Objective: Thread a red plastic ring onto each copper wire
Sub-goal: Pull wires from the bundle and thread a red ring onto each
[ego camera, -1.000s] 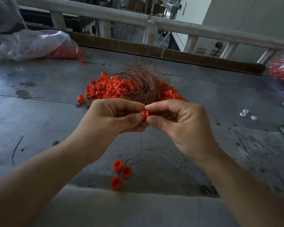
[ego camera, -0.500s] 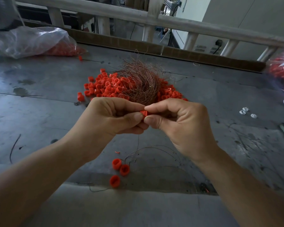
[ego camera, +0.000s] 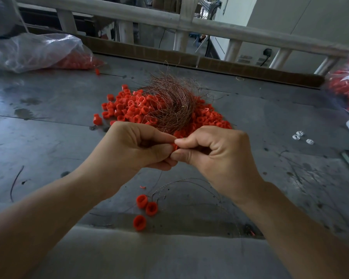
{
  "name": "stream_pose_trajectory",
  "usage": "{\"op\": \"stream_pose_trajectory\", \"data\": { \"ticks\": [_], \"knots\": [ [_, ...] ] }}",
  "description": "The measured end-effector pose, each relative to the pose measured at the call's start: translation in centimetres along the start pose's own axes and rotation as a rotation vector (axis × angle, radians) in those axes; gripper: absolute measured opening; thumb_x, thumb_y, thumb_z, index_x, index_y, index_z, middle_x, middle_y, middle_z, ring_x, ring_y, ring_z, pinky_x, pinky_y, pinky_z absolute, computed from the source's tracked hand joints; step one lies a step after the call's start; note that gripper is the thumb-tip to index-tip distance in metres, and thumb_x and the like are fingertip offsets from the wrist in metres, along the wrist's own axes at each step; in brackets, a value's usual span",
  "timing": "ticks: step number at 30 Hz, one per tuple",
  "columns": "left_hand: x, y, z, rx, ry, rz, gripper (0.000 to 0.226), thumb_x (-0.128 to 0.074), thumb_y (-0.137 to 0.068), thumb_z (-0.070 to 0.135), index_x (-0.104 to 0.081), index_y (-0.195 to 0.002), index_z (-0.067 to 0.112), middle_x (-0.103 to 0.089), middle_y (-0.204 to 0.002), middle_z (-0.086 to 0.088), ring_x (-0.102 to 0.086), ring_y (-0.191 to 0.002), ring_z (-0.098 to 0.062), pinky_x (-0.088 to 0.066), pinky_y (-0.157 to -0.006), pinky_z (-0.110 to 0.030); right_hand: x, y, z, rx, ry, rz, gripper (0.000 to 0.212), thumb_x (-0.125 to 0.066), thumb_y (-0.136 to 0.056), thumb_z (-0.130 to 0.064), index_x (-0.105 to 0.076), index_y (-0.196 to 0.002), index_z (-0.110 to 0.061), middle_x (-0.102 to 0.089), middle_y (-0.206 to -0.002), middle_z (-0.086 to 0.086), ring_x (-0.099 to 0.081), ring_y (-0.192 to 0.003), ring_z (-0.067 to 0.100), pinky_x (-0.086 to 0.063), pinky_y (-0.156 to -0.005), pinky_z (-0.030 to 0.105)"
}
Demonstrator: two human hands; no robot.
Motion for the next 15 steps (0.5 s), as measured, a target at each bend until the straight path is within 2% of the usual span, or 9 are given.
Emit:
{"op": "stream_pose_trajectory", "data": {
  "ticks": [3,7,12,15],
  "knots": [
    [-0.02,0.01,0.03,0.014,-0.016,-0.023,0.023,-0.064,-0.054,0.018,-0.076,-0.071,0.026,-0.072,-0.066,-0.005,-0.069,-0.061,-0.012,-0.052,-0.055,-0.015,-0.06,0.04,0.08,0.022,0.016,-0.007,0.020,-0.074,-0.064,-0.014,-0.072,-0.079,-0.001,-0.069,-0.072,0.006,-0.063,-0.071,0.010,-0.052,-0.062,0.020],
    [0.11,-0.01,0.09,0.065,0.082,-0.034,0.024,-0.067,-0.046,0.024,-0.076,-0.069,0.021,-0.071,-0.064,-0.008,-0.069,-0.059,-0.014,-0.052,-0.053,-0.016,0.01,-0.07,0.47,-0.044,-0.116,-0.027,0.023,-0.073,-0.066,-0.017,-0.071,-0.085,-0.005,-0.064,-0.076,-0.009,-0.063,-0.072,0.002,-0.050,-0.064,0.013],
    [-0.05,0.03,0.17,0.081,0.147,-0.070,0.025,-0.069,-0.046,0.021,-0.076,-0.069,0.017,-0.070,-0.062,-0.008,-0.067,-0.055,-0.013,-0.052,-0.050,-0.016,-0.16,-0.16,0.71,-0.159,-0.316,-0.050,0.016,-0.072,-0.064,-0.026,-0.067,-0.079,-0.023,-0.063,-0.071,-0.016,-0.063,-0.069,0.001,-0.050,-0.063,0.015],
    [0.13,0.07,0.22,0.117,0.195,-0.179,0.033,-0.084,-0.045,0.015,-0.076,-0.076,0.017,-0.070,-0.065,-0.010,-0.068,-0.057,-0.015,-0.052,-0.050,-0.018,-0.40,-0.18,0.86,-0.218,-0.413,-0.156,0.024,-0.070,-0.064,-0.031,-0.066,-0.088,-0.029,-0.062,-0.070,-0.012,-0.060,-0.069,0.003,-0.050,-0.064,0.017]
  ]
}}
Point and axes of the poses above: each hand's wrist, its own y-axis away from the middle knuckle, its own x-axis out of the back of the hand, z = x × y, the point moved 4 cm from there along -y, towards the middle knuckle
